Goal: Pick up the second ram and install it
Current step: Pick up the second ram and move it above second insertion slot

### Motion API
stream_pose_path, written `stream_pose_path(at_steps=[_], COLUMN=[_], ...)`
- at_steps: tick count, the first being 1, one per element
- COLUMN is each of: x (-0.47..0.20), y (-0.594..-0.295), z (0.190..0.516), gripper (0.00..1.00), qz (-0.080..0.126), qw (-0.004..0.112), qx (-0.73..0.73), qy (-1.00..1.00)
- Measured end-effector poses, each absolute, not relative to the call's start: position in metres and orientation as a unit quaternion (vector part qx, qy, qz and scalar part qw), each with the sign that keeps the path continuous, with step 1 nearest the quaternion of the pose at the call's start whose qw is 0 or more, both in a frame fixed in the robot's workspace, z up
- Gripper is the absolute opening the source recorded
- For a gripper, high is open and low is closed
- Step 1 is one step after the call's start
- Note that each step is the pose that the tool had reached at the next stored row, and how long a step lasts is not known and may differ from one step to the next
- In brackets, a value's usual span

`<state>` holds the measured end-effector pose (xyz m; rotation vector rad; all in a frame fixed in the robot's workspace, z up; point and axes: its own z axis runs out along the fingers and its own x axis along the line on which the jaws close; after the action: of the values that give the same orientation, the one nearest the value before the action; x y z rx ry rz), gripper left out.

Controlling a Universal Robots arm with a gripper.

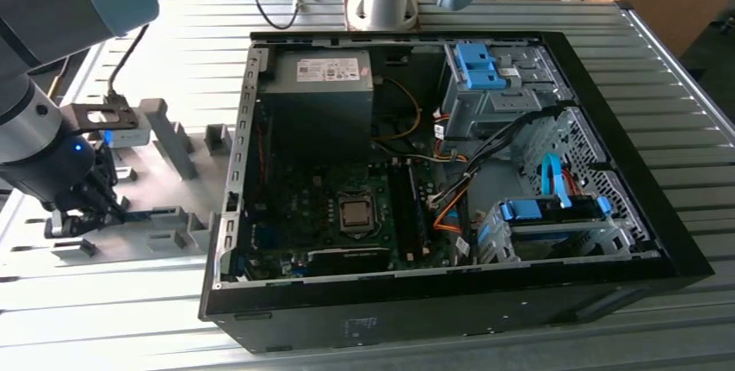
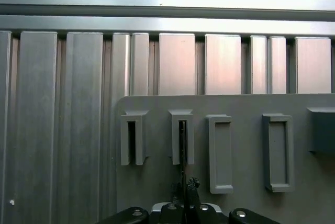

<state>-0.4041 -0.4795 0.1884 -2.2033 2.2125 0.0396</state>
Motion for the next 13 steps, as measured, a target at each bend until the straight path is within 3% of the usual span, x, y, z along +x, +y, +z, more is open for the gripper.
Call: stream_pose_path(at_steps=[13], x=[-0.404], y=[-0.479], z=[0.205], gripper=[0.14], qz=[0.013], qw=[0.009], qx=[-0.706], qy=[0.709])
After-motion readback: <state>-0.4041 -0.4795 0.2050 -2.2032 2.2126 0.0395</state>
